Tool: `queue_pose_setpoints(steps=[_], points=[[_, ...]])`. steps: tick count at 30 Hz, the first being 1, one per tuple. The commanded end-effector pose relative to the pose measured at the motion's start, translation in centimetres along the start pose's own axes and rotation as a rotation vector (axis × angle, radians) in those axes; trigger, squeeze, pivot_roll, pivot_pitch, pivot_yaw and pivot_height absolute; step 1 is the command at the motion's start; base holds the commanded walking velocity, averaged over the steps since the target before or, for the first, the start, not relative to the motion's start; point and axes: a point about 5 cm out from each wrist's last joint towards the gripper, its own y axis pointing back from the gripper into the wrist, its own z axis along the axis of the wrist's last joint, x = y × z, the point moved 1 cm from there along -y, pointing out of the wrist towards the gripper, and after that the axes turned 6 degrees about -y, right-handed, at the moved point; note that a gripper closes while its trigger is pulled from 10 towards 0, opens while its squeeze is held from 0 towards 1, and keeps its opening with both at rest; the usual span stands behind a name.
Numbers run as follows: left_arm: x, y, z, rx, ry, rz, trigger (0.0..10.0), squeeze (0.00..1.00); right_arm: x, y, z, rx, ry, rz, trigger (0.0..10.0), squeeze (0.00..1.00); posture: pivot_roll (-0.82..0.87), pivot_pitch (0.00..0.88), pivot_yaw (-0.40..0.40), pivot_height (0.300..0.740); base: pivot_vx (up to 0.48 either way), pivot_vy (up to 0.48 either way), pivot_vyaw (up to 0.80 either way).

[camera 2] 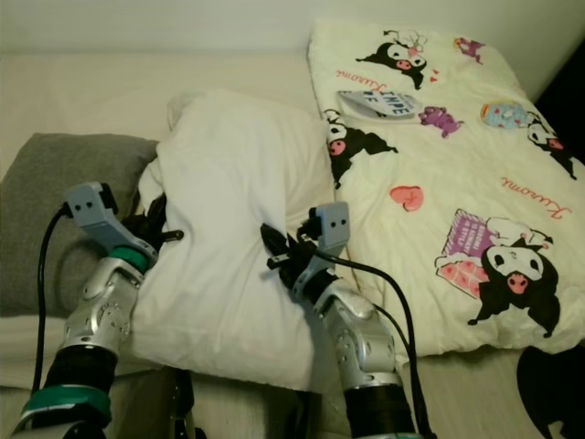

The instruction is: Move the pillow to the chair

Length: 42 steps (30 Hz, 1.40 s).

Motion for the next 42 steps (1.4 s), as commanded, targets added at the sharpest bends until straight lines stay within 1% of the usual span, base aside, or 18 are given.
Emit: queue_pose_setpoints(steps=[1, 4, 5, 8, 11, 12, 14, 15, 18, 19, 23, 29, 30, 33, 36, 42], points=[[-1.7, -0.2, 2.1, -0.069, -0.056, -0.050, 0.0, 0.00, 0.7, -0.1, 2.0, -0.104, 0.054, -0.009, 0.0, 0.00, 0.04, 0.044, 0.019, 0.592, 0.000, 0.000, 0.00], [-1.8, 0.0, 2.3, -0.070, -0.059, -0.043, 0.0, 0.00, 0.6, 0.0, 2.1, -0.111, 0.058, -0.020, 0.0, 0.00, 0.04, 0.044, 0.019, 0.592, 0.000, 0.000, 0.00], [-1.9, 0.5, 2.6, -0.073, -0.094, -0.021, 10.0, 0.00, 0.6, 0.3, 2.0, -0.118, 0.059, -0.052, 10.0, 0.00, 0.04, 0.046, 0.030, 0.592, 0.000, 0.000, 0.00], [-2.0, 0.7, 2.6, -0.073, -0.104, -0.014, 10.0, 0.00, 0.6, 0.5, 2.0, -0.119, 0.059, -0.061, 10.0, 0.00, 0.04, 0.046, 0.030, 0.592, 0.000, 0.000, 0.00], [-2.3, 0.5, 3.6, -0.116, -0.128, -0.028, 10.0, 0.00, 0.9, 0.8, 2.2, -0.161, 0.111, -0.121, 10.0, 0.00, 0.03, 0.039, 0.054, 0.592, 0.000, 0.000, 0.00], [-2.3, 0.5, 3.6, -0.116, -0.128, -0.028, 10.0, 0.00, 0.9, 0.8, 2.2, -0.161, 0.111, -0.121, 10.0, 0.00, 0.03, 0.039, 0.054, 0.592, 0.000, 0.000, 0.00], [-2.2, 0.3, 4.2, -0.140, -0.172, -0.033, 10.0, 0.00, 0.9, 0.8, 2.2, -0.172, 0.136, -0.137, 10.0, 0.00, 0.03, 0.038, 0.056, 0.592, 0.000, 0.000, 0.00], [-2.2, 0.3, 4.2, -0.140, -0.172, -0.033, 10.0, 0.00, 0.9, 0.8, 2.2, -0.172, 0.136, -0.137, 10.0, 0.00, 0.03, 0.038, 0.056, 0.592, 0.000, 0.000, 0.00], [-2.2, 0.2, 4.6, -0.143, -0.172, -0.024, 10.0, 0.00, 1.0, 1.0, 2.2, -0.181, 0.148, -0.152, 10.0, 0.00, 0.03, 0.037, 0.053, 0.602, 0.000, 0.000, 0.00], [-2.2, 0.3, 4.9, -0.138, -0.185, -0.028, 10.0, 0.00, 0.9, 1.0, 2.2, -0.179, 0.157, -0.172, 10.0, 0.00, 0.03, 0.037, 0.049, 0.612, 0.000, 0.000, 0.00], [-2.2, 0.7, 4.6, -0.121, -0.205, -0.027, 10.0, 0.00, 0.8, 1.1, 2.2, -0.178, 0.167, -0.190, 10.0, 0.00, 0.02, 0.034, 0.045, 0.632, 0.000, 0.000, 0.00], [-2.5, 0.9, 4.1, -0.102, -0.218, -0.043, 10.0, 0.00, 0.6, 1.1, 2.3, -0.185, 0.170, -0.208, 10.0, 0.00, 0.02, 0.033, 0.043, 0.652, 0.000, 0.000, 0.00], [-2.4, 1.0, 3.9, -0.095, -0.231, -0.040, 10.0, 0.00, 0.5, 1.1, 2.4, -0.187, 0.173, -0.215, 10.0, 0.00, 0.02, 0.028, 0.043, 0.657, 0.000, 0.000, 0.00], [-2.2, 1.0, 3.6, -0.081, -0.258, -0.038, 10.0, 0.00, 0.5, 0.9, 2.4, -0.189, 0.178, -0.223, 10.0, 0.00, 0.02, 0.024, 0.043, 0.672, 0.000, 0.000, 0.00], [-2.2, 1.0, 3.7, -0.080, -0.258, -0.038, 10.0, 0.00, 0.5, 0.9, 2.4, -0.191, 0.177, -0.223, 10.0, 0.00, 0.02, 0.024, 0.043, 0.677, 0.000, 0.000, 0.00], [-2.3, 0.9, 3.7, -0.069, -0.268, -0.049, 10.0, 0.00, 0.6, 0.7, 2.4, -0.197, 0.173, -0.228, 10.0, 0.00, 0.03, 0.018, 0.043, 0.702, 0.000, 0.000, 0.00]])
